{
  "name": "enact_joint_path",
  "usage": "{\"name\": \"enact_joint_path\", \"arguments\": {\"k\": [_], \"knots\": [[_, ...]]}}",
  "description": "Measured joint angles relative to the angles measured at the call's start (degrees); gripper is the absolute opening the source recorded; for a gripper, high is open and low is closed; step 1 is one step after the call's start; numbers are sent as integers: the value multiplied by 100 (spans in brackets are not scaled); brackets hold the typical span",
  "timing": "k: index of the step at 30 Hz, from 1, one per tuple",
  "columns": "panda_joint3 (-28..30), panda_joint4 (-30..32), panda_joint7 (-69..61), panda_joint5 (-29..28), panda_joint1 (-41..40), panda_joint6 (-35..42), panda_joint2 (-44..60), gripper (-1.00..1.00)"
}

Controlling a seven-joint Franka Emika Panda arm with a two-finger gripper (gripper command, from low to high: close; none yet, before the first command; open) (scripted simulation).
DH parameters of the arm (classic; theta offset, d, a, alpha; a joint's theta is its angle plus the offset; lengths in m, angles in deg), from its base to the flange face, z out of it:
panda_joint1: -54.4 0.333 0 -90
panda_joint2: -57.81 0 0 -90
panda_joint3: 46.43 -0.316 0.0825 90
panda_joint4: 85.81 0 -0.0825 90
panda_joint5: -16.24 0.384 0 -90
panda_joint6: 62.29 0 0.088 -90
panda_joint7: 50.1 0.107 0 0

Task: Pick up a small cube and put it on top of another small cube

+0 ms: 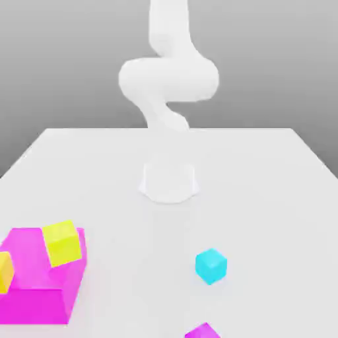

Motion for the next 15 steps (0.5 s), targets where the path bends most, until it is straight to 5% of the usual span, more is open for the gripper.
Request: {"name": "enact_joint_path", "arguments": {"k": [15], "knots": [[-106, 2268, -1507, 54, 918, -2291, 3191, 0]]}}
